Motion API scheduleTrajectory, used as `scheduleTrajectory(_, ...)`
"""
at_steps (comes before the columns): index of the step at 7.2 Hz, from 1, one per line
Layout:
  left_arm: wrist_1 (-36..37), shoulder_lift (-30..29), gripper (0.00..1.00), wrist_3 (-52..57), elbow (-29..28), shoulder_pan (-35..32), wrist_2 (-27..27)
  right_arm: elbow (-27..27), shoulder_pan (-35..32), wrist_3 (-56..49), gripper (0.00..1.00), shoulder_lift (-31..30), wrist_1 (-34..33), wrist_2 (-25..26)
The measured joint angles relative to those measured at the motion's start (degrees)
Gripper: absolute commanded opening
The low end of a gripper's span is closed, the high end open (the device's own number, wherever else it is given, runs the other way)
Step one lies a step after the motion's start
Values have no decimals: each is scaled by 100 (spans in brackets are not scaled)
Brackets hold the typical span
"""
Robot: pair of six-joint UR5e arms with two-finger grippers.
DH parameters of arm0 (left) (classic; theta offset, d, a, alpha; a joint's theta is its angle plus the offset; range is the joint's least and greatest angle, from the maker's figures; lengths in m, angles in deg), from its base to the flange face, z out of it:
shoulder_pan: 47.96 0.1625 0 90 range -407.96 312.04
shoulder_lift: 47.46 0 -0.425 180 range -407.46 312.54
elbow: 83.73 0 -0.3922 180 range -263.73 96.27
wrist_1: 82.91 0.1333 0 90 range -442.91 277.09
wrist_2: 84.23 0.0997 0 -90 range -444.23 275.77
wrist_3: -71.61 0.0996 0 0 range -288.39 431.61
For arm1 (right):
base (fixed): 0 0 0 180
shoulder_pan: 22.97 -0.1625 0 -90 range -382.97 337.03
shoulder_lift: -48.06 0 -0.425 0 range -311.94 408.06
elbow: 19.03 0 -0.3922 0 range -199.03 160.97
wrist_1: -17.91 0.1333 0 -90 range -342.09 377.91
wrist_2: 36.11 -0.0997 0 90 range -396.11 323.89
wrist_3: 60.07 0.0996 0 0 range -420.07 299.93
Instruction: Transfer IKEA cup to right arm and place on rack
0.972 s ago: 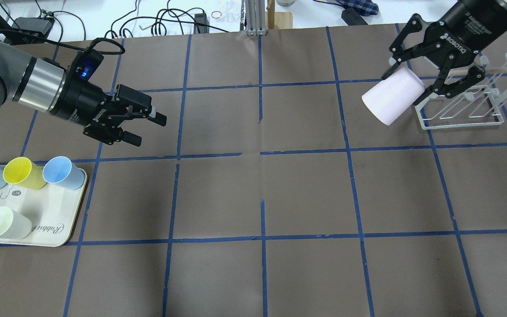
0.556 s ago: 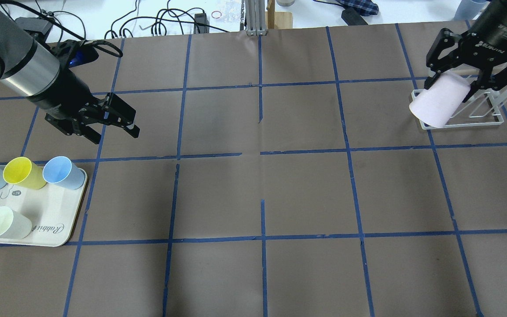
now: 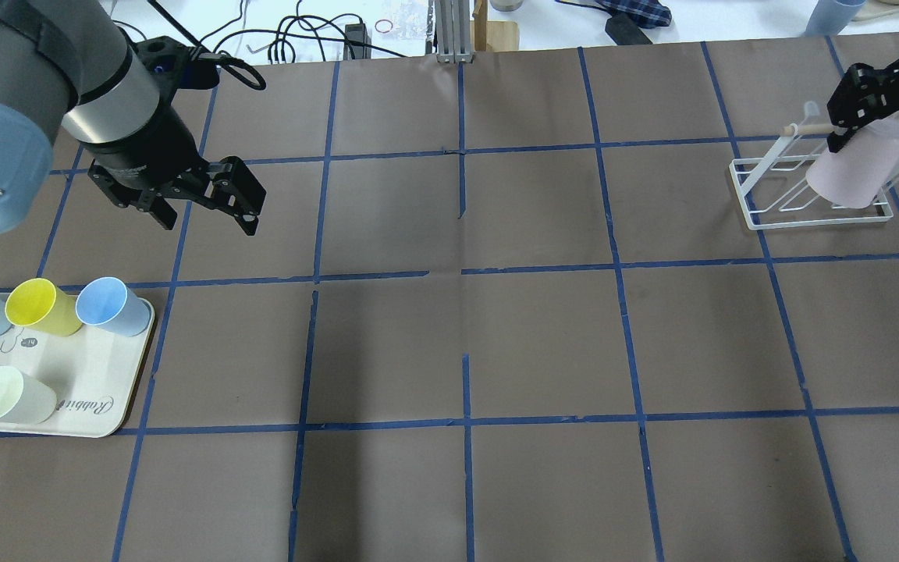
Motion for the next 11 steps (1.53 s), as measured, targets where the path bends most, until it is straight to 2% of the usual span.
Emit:
scheduleTrajectory(4, 60, 84, 100, -52, -50, -39, 49, 21, 160, -555, 30, 685, -1560, 19)
scheduleTrajectory(8, -26, 24, 100, -230, -199, 43, 47, 121, 148, -586, 32, 851, -1746, -7)
scheduleTrajectory(9, -128, -9, 100, -315, -294, 58, 51, 188, 141, -582, 37, 854, -1772, -8)
scheduleTrajectory(11, -460, -9, 100, -368, -454, 92, 54, 291, 117, -572, 75, 921, -1847, -14)
